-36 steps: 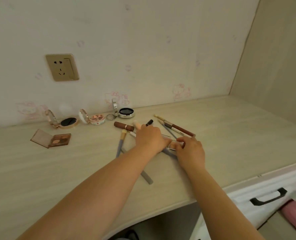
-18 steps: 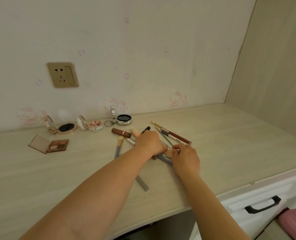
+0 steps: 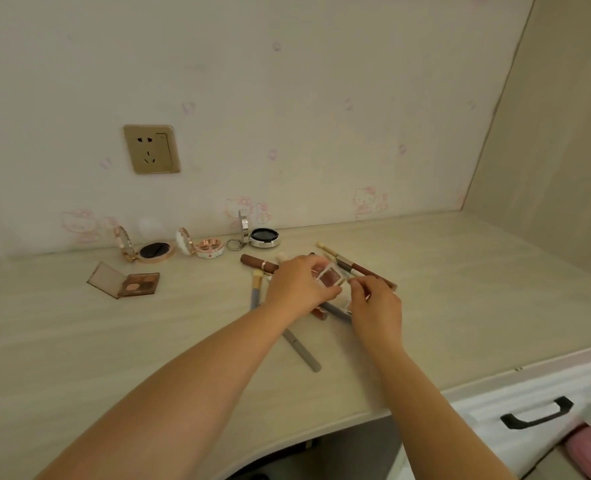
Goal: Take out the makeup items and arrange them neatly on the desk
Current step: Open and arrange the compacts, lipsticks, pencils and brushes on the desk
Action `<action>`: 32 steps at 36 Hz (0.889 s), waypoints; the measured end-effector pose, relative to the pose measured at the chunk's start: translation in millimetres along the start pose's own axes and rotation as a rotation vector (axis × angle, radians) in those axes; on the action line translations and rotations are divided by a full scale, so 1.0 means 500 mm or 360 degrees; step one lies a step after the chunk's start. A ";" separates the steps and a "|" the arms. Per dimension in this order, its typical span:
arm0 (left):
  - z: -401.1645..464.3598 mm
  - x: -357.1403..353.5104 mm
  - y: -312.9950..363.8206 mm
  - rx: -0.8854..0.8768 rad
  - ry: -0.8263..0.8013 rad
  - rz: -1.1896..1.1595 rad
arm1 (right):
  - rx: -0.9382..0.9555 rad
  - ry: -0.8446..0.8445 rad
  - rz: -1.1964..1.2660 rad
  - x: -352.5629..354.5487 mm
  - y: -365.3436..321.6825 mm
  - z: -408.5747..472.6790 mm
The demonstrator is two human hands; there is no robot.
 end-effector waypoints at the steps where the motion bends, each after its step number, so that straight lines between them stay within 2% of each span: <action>1: -0.009 0.010 -0.004 -0.0007 0.0013 -0.0094 | 0.0024 -0.0036 0.0101 -0.002 -0.012 -0.003; 5: -0.050 0.063 -0.035 -0.0027 0.0088 -0.0430 | 0.0095 -0.0227 0.0414 -0.023 -0.075 -0.019; 9: -0.092 0.121 -0.093 0.0000 0.0166 -0.0647 | 0.0024 -0.0518 0.0735 -0.075 -0.138 -0.045; 13: -0.135 0.182 -0.158 0.0066 0.0265 -0.0794 | -0.0167 -0.0821 0.1068 -0.152 -0.193 -0.077; 16: -0.161 0.225 -0.202 0.0098 0.0320 -0.0743 | -0.0242 -0.0981 0.1231 -0.197 -0.235 -0.102; 20: -0.191 0.270 -0.261 0.0157 0.0406 -0.0677 | -0.0285 -0.1147 0.1288 -0.262 -0.277 -0.135; 23: -0.204 0.292 -0.299 0.0181 0.0444 -0.0602 | -0.0292 -0.1171 0.1288 -0.306 -0.297 -0.152; 32: -0.217 0.290 -0.371 0.0286 0.0383 -0.0498 | -0.0306 -0.1299 0.1208 -0.372 -0.306 -0.180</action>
Point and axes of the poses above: each hand's wrist, its own z-axis towards the middle knuckle, its own x-axis out of the back of the hand, y = z × x, the point moved 3 cm from there along z, towards the middle knuckle, and after that the axes turned 4 degrees about x, right-handed, at the moved point
